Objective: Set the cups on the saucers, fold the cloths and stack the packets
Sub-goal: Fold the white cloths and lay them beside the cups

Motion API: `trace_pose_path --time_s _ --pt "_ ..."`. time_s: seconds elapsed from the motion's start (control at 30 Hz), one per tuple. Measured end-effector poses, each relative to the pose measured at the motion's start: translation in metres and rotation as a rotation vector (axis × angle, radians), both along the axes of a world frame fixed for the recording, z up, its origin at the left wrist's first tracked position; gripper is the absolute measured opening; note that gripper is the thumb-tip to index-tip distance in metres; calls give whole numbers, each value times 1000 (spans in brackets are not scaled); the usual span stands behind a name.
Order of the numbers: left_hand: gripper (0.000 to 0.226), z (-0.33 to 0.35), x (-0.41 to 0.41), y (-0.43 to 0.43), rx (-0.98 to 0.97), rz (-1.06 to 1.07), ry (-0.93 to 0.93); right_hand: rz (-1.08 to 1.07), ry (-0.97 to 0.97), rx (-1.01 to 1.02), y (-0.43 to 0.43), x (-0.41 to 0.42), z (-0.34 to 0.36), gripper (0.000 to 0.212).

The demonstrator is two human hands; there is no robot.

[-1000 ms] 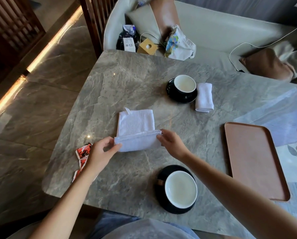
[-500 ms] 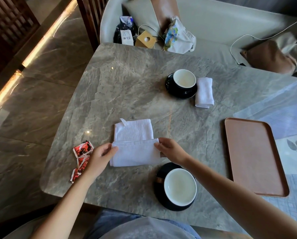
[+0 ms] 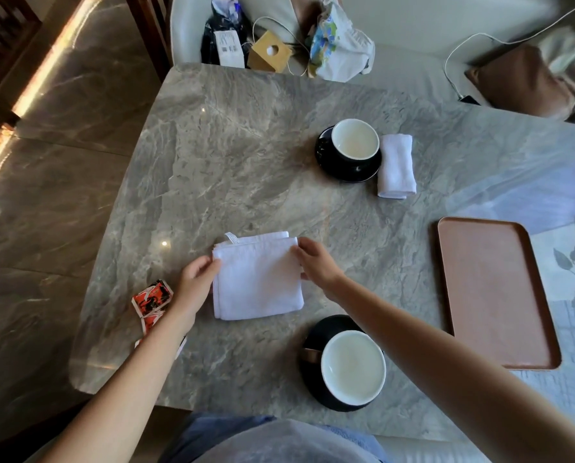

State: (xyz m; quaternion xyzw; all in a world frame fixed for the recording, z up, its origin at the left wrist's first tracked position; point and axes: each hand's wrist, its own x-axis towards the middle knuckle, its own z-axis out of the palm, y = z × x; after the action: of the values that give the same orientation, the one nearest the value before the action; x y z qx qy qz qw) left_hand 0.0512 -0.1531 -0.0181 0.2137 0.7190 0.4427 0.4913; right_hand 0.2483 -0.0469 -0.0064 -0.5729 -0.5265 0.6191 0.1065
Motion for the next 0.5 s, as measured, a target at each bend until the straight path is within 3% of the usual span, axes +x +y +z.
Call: trace_pose_path --time_s 0.37,0.5 --pt "12 -20 -7 24 -30 -18 143 74 -208 146 15 -17 -20 17" --pt "16 -27 -13 28 -59 -57 204 67 -247 200 18 -18 -27 24"
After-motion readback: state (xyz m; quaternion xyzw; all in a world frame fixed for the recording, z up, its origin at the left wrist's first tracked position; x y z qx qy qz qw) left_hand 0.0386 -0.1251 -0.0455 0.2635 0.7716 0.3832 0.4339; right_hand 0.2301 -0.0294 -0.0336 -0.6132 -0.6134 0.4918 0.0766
